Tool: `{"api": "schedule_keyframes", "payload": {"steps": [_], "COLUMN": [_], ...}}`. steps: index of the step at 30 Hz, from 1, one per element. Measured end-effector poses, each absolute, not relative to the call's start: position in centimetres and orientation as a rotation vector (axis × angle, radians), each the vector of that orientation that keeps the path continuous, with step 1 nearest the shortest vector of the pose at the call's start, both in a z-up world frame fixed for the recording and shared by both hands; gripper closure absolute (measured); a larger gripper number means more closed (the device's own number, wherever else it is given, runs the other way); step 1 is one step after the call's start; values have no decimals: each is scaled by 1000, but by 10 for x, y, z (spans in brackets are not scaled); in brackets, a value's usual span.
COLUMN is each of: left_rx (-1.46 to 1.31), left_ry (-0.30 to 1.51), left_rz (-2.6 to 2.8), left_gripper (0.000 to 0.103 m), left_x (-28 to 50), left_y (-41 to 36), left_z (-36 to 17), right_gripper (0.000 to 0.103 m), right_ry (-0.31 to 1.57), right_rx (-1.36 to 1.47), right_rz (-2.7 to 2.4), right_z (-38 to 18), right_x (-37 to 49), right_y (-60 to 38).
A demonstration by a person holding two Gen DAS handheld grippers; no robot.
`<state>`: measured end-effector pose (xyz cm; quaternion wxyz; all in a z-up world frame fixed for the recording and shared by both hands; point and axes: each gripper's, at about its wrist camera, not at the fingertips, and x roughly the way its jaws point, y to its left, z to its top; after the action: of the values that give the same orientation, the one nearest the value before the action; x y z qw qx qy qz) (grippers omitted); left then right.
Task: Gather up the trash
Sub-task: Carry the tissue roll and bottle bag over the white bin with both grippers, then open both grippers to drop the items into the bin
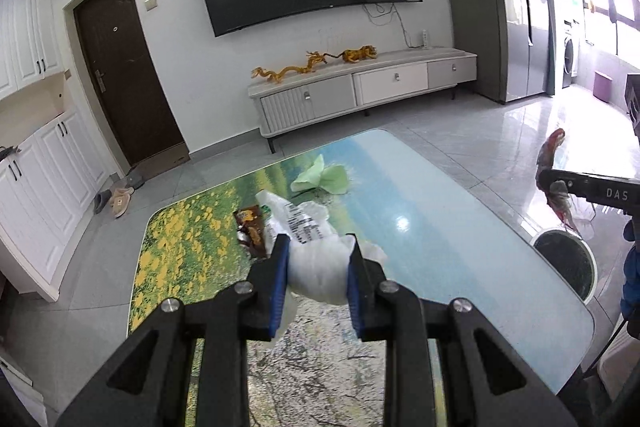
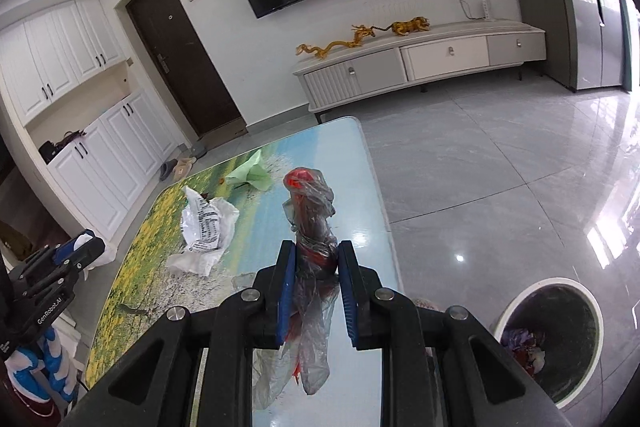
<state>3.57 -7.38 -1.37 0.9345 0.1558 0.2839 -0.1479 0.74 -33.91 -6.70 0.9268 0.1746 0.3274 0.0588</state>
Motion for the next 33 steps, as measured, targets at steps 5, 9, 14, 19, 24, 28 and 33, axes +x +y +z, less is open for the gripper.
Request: {"api": "schedule_keyframes", "payload": {"steps": [5, 9, 14, 19, 24, 28, 33], "left_rx": [372, 416, 433, 413, 371, 317, 268], "left_ry": [576, 587, 665, 791, 900, 994, 1026], "left_rz": [-412, -526, -719, -863, -948, -992, -1029], "left_gripper": [78, 78, 77, 76, 74, 59, 48], "left_x": [32, 31, 32, 40, 48, 54, 55], "left_y": [-136, -200, -288, -369, -427, -456, -464], "left_z": [-10, -14, -31, -56, -86, -109, -116], "right_gripper": [83, 83, 83, 82, 80, 79, 48], "right_ry": [648, 651, 686, 736, 768, 789, 790], "right_rx": [410, 467, 544, 610, 645, 669, 687], "right_rz": [9, -93, -231, -320, -380, -425, -486], "right_z": [-77, -96, -130, -162, -184, -198, -200], "right_x": [-19, -41, -65, -76, -86, -92, -101], "right_y": [-390, -436, -493, -536, -565, -580, -589]}}
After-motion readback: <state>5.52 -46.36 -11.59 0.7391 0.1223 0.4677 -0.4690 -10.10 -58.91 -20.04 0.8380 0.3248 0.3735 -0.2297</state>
